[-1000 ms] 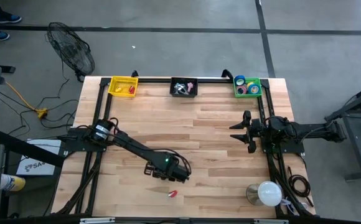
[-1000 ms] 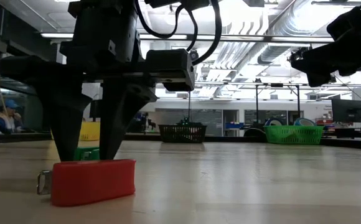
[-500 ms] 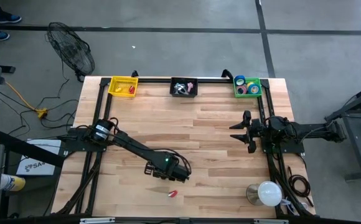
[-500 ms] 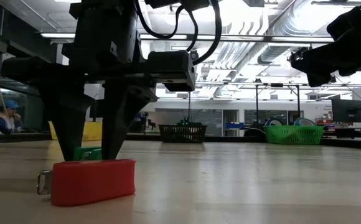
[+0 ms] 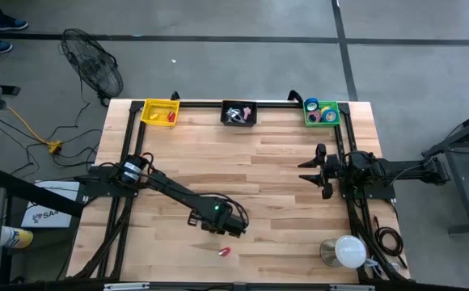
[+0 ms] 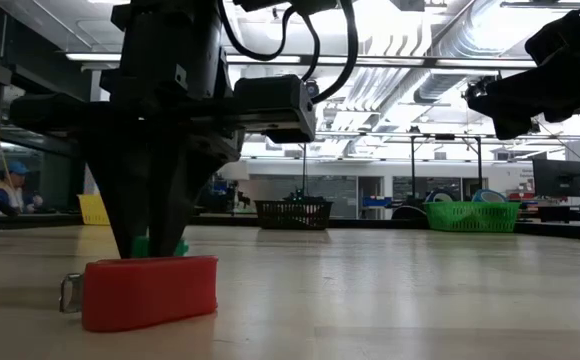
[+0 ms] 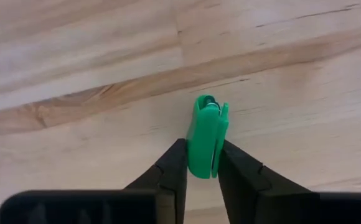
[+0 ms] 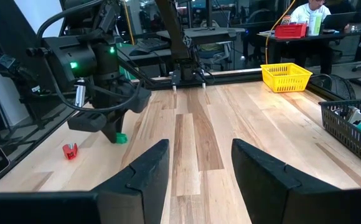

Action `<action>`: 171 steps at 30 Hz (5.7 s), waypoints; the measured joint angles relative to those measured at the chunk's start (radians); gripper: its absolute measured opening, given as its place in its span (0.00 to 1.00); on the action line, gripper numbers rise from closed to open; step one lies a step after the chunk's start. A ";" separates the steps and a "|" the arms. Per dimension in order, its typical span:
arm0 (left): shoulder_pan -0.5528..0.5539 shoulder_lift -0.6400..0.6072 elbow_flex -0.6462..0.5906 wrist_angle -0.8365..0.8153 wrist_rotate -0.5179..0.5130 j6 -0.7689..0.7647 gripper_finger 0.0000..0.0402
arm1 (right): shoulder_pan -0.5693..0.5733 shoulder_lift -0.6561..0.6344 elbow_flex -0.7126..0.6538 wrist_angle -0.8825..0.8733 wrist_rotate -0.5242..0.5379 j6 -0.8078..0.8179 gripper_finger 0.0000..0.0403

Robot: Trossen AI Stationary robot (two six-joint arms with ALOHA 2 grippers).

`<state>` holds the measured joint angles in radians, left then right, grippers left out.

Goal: Pick and place Stapler, Stapler remover, tape
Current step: Put the green stapler into the yellow bin, then put the red stapler into the yellow bin

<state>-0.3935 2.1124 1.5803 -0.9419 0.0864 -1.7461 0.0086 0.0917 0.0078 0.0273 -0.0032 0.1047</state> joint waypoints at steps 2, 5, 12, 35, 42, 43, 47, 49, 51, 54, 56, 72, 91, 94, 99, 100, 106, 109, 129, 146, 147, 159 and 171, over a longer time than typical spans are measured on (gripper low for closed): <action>0.000 0.000 0.000 0.000 -0.018 0.018 0.16 | 0.000 0.000 0.000 0.000 0.000 0.000 0.41; 0.000 -0.001 0.001 -0.003 -0.037 0.050 0.15 | 0.000 0.000 0.000 0.000 0.000 0.000 0.41; 0.012 -0.001 0.002 -0.117 -0.062 0.074 0.16 | 0.000 0.000 0.000 0.000 0.000 0.000 0.41; 0.432 -0.132 -0.007 -0.629 -0.476 0.398 0.16 | 0.000 0.000 0.000 0.000 0.000 0.000 0.41; 0.666 -0.143 -0.013 -0.629 -0.594 0.588 0.16 | 0.000 0.000 0.000 0.000 0.000 0.000 0.41; 0.703 -0.142 -0.013 -0.626 -0.605 0.612 0.16 | 0.000 0.000 0.000 0.000 0.000 0.000 0.41; 0.839 -0.143 -0.013 -0.629 -0.659 0.675 0.16 | 0.000 0.000 0.000 0.000 0.000 0.000 0.41; 0.908 -0.143 -0.013 -0.629 -0.681 0.701 0.16 | 0.000 0.000 0.000 0.000 0.000 0.000 0.41; 0.979 -0.142 -0.013 -0.626 -0.695 0.732 0.16 | 0.000 0.000 0.000 0.000 0.000 0.000 0.41; 1.074 -0.142 -0.013 -0.590 -0.699 0.782 0.16 | 0.000 0.000 0.000 0.000 0.000 0.000 0.41; 1.127 -0.142 -0.013 -0.554 -0.695 0.813 0.16 | 0.000 0.000 0.000 0.000 0.000 0.000 0.41; 1.321 -0.137 -0.028 -0.368 -0.500 0.951 0.16 | 0.000 0.000 0.000 0.000 0.000 0.000 0.41; 1.336 -0.135 -0.104 -0.305 -0.486 0.956 0.22 | 0.000 0.000 0.000 0.000 0.000 0.000 0.41; 1.336 -0.135 -0.104 -0.305 -0.486 0.956 0.28 | 0.000 0.000 0.000 0.000 0.000 0.000 0.41; 1.336 -0.135 -0.104 -0.305 -0.487 0.961 0.37 | 0.000 0.000 0.000 0.000 0.000 0.000 0.41; 1.336 -0.135 -0.104 -0.306 -0.489 0.962 0.38 | 0.000 0.000 0.000 0.000 0.000 0.000 0.41; 1.330 -0.135 -0.104 -0.309 -0.490 0.967 0.42 | 0.000 0.000 0.000 0.000 0.000 0.000 0.41; 1.323 -0.141 -0.099 -0.318 -0.499 0.983 0.43 | 0.000 0.000 0.000 0.000 0.000 0.000 0.41; 1.110 -0.285 -0.053 -0.413 -0.404 1.043 0.43 | 0.000 0.000 0.000 0.000 0.000 0.000 0.41; 0.591 -0.293 -0.053 -0.444 -0.297 0.779 0.43 | 0.000 0.000 0.000 0.000 0.000 0.000 0.41; 0.558 -0.293 -0.053 -0.440 -0.293 0.748 0.43 | 0.000 0.000 0.000 0.000 0.000 0.000 0.41; 0.222 -0.292 -0.053 -0.282 -0.280 0.474 0.43 | 0.000 0.000 0.000 0.000 0.000 0.000 0.41; 0.070 -0.292 -0.053 -0.100 -0.254 0.457 0.43 | 0.000 0.000 0.000 0.000 0.000 0.000 0.41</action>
<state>-0.3230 1.8206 1.5269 -1.0419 -0.1673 -1.2888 0.0084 0.0915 0.0078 0.0272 -0.0036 0.1047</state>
